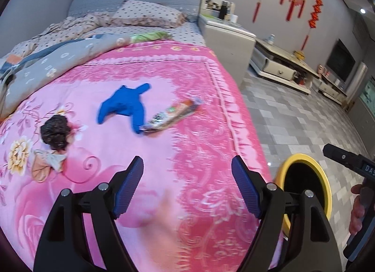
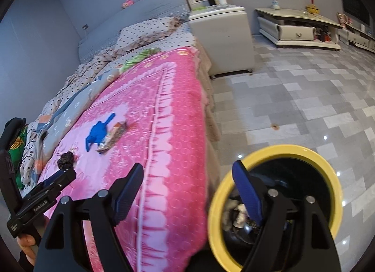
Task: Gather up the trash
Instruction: 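Move both tools back over the bed toward the black bag ball and snack stick, then grasp the black bag ball with left tool while right tool grasps orange-white snack stick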
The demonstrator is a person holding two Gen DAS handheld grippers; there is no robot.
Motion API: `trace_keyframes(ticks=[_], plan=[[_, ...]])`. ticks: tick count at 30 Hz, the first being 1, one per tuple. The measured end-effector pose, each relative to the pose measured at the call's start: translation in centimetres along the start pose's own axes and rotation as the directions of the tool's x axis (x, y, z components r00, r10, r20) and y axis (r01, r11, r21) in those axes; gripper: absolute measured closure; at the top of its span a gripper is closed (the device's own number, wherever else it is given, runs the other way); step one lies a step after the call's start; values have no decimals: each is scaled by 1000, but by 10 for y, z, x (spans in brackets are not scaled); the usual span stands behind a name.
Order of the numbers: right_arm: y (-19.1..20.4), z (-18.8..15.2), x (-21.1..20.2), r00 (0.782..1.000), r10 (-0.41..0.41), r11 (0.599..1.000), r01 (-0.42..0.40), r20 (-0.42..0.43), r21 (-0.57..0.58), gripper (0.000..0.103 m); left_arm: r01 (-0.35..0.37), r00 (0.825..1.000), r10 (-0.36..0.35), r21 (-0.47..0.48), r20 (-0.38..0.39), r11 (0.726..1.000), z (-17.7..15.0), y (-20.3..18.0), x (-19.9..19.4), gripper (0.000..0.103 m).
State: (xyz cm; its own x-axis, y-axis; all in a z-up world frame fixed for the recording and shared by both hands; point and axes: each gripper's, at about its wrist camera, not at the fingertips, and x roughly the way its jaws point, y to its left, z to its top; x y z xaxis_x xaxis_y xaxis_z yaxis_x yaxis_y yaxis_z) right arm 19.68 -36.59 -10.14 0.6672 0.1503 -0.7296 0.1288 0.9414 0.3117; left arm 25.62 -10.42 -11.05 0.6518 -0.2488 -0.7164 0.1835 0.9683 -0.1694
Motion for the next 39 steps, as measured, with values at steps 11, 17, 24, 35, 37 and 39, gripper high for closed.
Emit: trace_keyframes(ticks=[11,17,24,35,37,39], plan=[[91,28,51,995,88,992,-92,-44,-92,27,-133,991,133,-83,-6,988,17,97,10,29],[127,36,92,989,111,987,-120,-93,-103,27,-192,981,192,-122,-12,974,28,140,18,29],[157,38,148,981,99,988,-118,-168,-104,27,-262,965,262,-141,-19,955,47,185,36,29],[179,47,221,962,81,994,-97,-262,-50,27,-307,952,300,-162,-62,938,61,234,72,29],[181,47,232,957,77,995,-92,-281,-40,27,-305,952,297,-162,-72,939,60,239,79,29],[185,46,241,953,70,995,-87,-295,-45,27,-301,953,291,-157,-85,941,58,241,88,29]])
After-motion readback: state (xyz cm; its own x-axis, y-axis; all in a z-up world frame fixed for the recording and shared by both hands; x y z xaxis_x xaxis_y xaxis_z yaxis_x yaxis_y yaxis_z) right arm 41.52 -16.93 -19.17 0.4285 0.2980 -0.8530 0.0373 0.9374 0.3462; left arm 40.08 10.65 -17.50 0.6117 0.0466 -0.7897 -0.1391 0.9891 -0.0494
